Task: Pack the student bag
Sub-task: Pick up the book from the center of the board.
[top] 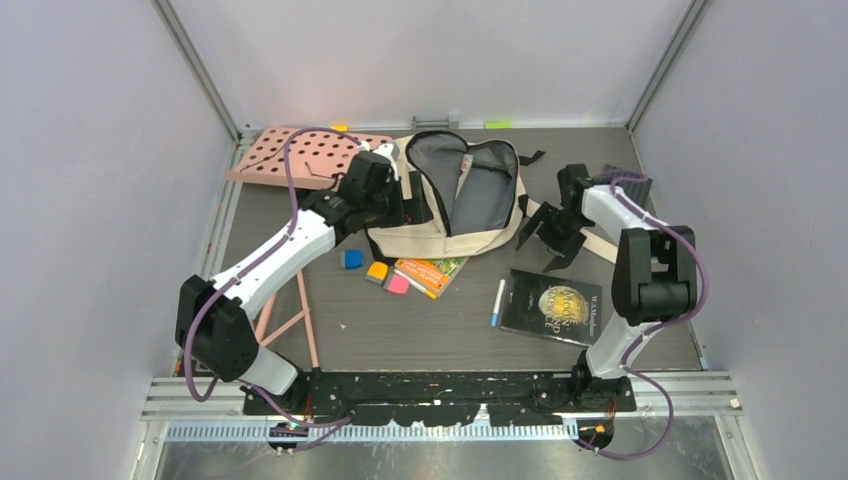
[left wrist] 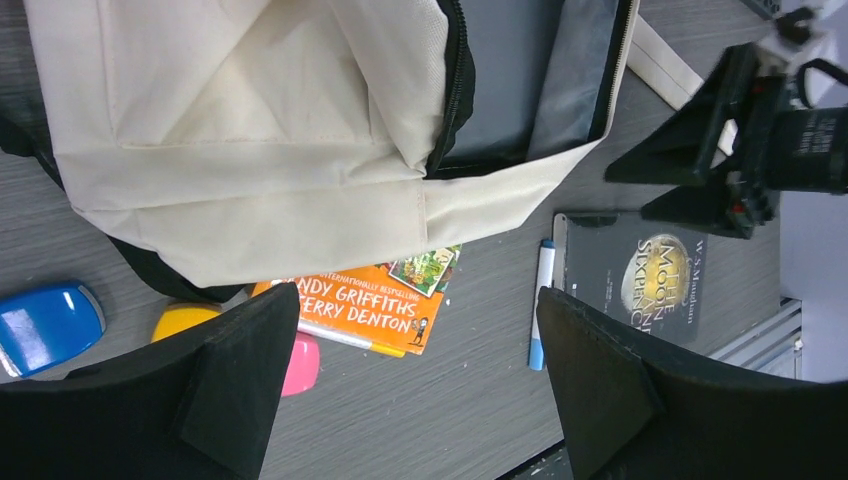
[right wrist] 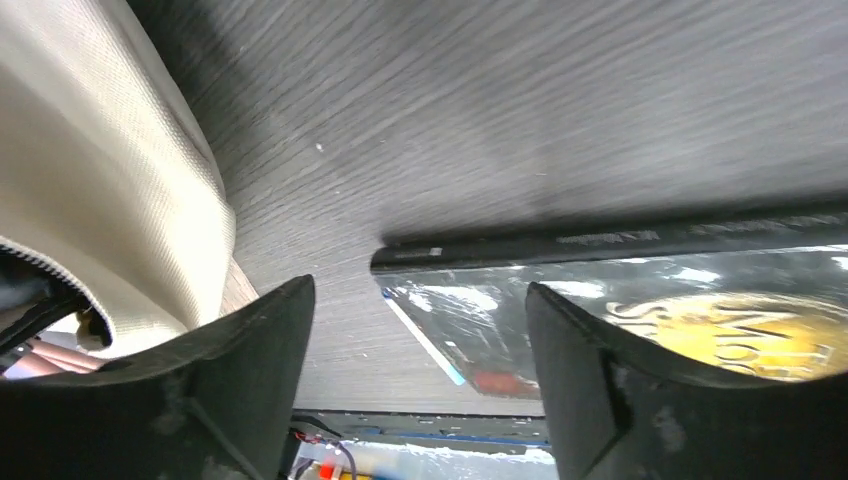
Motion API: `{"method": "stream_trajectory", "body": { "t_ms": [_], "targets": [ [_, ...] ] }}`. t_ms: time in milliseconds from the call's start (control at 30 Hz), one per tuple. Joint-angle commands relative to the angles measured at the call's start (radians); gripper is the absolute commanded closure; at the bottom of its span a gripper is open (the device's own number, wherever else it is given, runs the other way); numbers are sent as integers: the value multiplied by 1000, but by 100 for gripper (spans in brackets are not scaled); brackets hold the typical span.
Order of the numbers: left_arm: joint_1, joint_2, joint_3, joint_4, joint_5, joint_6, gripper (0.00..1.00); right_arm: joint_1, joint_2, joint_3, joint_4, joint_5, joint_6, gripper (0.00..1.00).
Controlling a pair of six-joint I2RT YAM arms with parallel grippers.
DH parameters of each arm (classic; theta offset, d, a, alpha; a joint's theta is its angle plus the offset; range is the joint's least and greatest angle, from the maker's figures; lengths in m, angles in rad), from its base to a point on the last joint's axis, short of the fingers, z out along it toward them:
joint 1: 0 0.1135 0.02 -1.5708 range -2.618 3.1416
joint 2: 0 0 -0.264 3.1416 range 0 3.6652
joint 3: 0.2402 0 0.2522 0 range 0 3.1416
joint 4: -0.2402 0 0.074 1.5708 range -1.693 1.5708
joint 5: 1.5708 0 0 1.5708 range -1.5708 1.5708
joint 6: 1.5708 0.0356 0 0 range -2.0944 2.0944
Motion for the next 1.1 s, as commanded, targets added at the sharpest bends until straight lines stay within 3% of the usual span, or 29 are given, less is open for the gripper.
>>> {"method": "stream_trajectory", "body": {
  "t_ms": [0, 233, 367, 867, 1067],
  "targets": [
    [-4, -12, -15, 51, 10, -13, 9, -125, -129, -19, -23, 108, -83, 14],
    [-3, -8, -13, 54, 8, 5, 9, -430, -220, -121, -62, 100, -221, 5],
    [-3, -1, -7, 55, 23, 17, 9, -511, -210, -146, -71, 130, -258, 3],
    [-3, -12, -36, 67, 14, -1, 8, -515, -130, -272, 26, -87, -207, 3],
    [-3, -26, -54, 66, 10, -2, 9, -410, -126, -333, 115, -170, -108, 6]
  ]
}}
